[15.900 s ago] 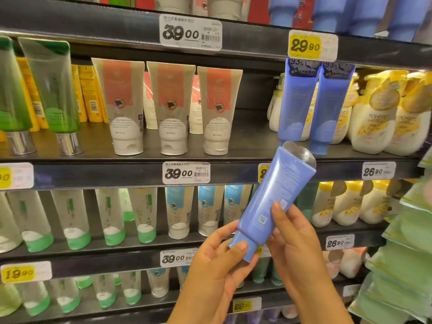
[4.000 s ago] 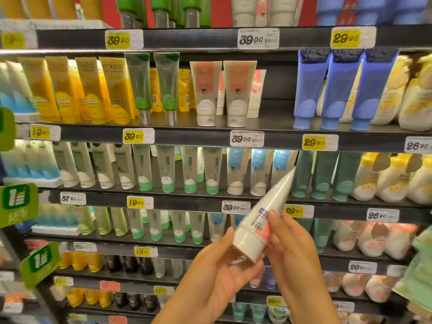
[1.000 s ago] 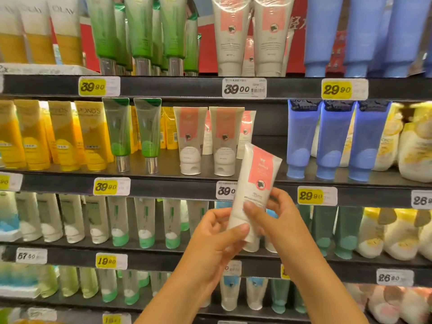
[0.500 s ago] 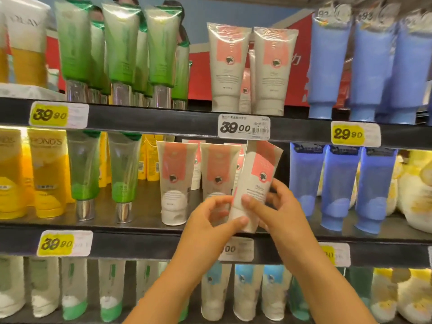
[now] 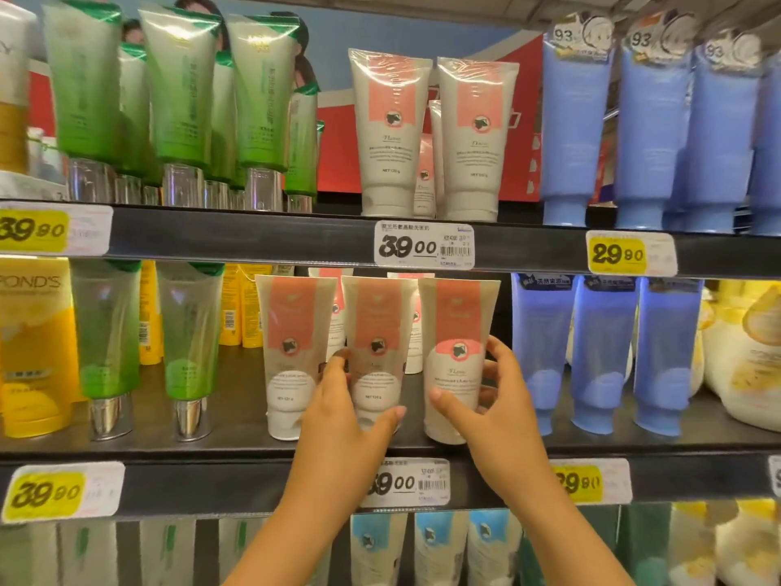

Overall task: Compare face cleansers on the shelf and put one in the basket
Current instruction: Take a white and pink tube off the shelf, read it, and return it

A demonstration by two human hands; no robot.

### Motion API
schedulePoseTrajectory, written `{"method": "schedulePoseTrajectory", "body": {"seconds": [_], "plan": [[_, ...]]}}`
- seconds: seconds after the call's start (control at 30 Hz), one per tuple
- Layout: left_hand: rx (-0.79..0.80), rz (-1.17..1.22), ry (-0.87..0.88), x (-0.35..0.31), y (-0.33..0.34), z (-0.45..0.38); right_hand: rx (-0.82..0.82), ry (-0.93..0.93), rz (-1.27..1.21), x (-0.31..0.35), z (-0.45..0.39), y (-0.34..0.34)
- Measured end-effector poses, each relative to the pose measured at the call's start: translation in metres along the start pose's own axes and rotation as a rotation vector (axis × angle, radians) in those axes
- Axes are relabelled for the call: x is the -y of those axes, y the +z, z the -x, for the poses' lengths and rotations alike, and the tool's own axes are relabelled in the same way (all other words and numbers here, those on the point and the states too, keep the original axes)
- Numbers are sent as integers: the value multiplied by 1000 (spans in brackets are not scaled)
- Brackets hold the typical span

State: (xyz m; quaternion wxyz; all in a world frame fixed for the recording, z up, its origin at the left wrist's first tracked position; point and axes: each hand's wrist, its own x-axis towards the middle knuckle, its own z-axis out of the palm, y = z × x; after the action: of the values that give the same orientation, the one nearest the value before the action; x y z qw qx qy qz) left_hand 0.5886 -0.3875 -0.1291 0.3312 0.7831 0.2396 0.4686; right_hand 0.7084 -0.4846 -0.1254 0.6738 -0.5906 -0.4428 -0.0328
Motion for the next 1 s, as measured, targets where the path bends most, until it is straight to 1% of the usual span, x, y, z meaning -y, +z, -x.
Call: {"method": "schedulePoseTrajectory", "body": {"seconds": [0.13, 0.23, 0.37, 0.5, 0.77, 1.0], "plan": [[29, -63, -3, 2, 8, -9, -24, -1, 23, -7, -1, -2], [46, -93, -9, 5, 10, -11, -11, 12, 75, -9, -3, -2], [23, -118, 16, 8, 11, -10, 14, 15, 164, -10, -2, -2], [12, -113, 26, 9, 11, -10, 45, 39, 236, -10, 3, -3], [-9, -83, -28, 8, 10, -9, 15, 86, 230, -11, -2, -5], [-8, -12, -50, 6, 8, -7, 1, 103, 301, -11, -4, -1]]}}
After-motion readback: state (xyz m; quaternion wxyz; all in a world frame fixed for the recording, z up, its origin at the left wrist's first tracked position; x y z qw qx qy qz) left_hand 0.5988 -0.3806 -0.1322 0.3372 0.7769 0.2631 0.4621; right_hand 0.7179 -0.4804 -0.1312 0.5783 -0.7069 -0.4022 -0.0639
